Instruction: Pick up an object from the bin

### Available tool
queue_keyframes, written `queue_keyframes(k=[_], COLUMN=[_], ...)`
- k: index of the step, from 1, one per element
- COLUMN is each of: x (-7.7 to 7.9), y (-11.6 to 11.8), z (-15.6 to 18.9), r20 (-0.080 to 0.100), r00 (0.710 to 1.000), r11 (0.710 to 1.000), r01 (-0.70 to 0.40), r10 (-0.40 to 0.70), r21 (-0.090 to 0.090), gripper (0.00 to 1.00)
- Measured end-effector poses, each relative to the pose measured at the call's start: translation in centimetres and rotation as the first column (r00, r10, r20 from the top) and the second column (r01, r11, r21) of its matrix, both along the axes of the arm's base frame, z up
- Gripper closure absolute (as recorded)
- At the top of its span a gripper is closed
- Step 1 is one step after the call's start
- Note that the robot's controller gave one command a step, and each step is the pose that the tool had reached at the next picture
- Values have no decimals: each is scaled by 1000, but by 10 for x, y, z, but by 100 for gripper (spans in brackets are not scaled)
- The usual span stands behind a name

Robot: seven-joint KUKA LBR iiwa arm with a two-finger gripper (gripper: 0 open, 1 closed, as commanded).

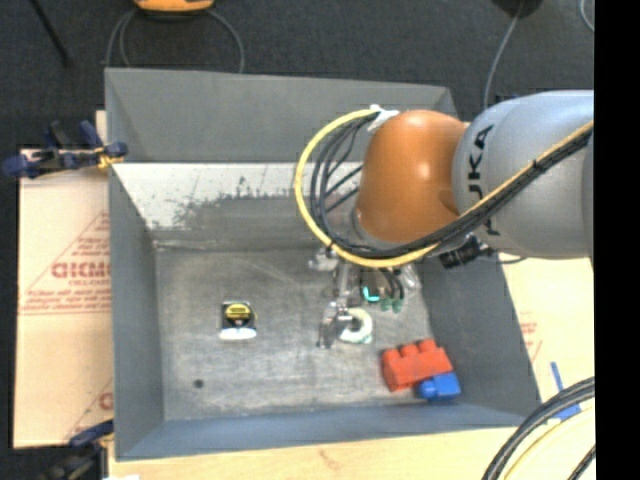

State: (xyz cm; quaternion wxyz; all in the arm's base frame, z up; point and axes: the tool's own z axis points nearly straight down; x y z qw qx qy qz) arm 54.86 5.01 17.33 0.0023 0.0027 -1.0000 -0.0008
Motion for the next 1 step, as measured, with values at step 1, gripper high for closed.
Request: queue_keyframes(k=[1], x=[-1], y=[-99], z=[-100], r20=[15], r00=[941], r11=[941], r01=[-339], r10=[339], r21=[-2], gripper=[0])
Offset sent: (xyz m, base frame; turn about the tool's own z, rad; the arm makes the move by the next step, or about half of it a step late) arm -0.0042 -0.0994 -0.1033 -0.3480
